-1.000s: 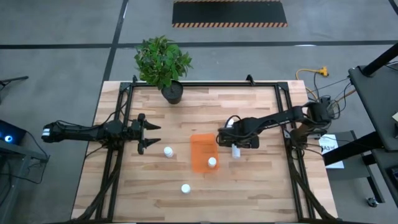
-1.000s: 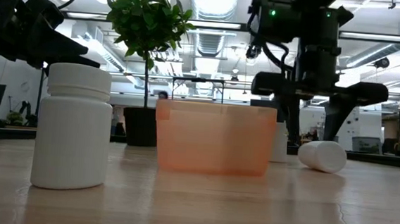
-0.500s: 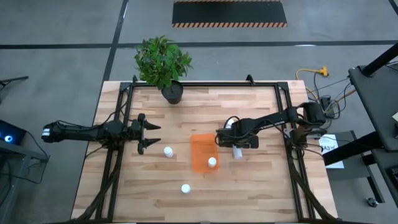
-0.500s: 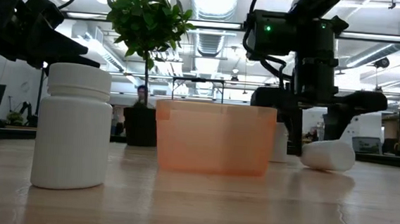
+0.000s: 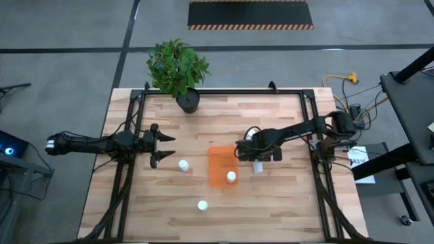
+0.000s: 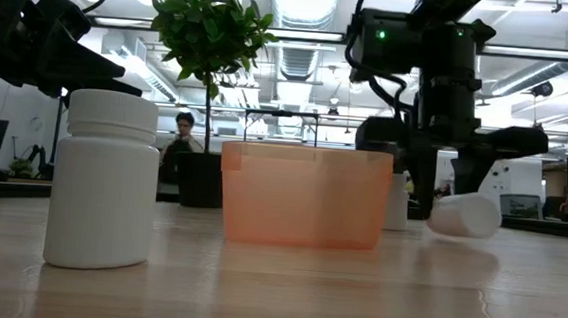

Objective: Pick and place pill bottles into a basket
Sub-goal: Put the white pill bottle into the orange container

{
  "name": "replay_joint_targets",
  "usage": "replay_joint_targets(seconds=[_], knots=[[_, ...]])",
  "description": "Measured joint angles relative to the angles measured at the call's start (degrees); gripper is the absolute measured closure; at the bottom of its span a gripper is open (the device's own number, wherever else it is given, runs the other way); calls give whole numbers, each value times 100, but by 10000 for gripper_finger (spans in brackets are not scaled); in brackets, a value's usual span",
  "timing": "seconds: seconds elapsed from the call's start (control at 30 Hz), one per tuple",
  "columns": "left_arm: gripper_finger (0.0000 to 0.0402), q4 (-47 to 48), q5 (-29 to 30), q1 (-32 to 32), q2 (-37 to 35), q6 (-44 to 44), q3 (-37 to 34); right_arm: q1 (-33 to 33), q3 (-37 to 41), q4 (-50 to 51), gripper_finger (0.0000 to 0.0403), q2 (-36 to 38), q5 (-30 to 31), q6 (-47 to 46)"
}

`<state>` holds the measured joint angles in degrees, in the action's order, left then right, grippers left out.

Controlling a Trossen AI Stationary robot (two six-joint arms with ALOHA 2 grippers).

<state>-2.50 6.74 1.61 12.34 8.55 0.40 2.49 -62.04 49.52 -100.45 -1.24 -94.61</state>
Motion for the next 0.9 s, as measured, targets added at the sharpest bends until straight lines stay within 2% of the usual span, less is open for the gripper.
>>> replay_joint_targets(seconds=[0.17, 0.37, 0.57, 0.73, 0.9], knots=[[134, 0, 1, 2, -2, 0, -2, 211, -176, 1, 273, 122, 296, 154], [134, 2, 0, 2, 7, 0, 0, 682, -637, 53, 273, 347, 1048, -84], [134, -3, 2, 2, -6, 0, -2, 1180, -1078, 447, 273, 560, 2107, -572], [134, -2, 0, 2, 10, 0, 0, 1499, -1303, 600, 273, 562, 2946, -422], [134, 4, 0, 2, 17, 0, 0, 1736, -1325, 408, 273, 562, 4116, -179]])
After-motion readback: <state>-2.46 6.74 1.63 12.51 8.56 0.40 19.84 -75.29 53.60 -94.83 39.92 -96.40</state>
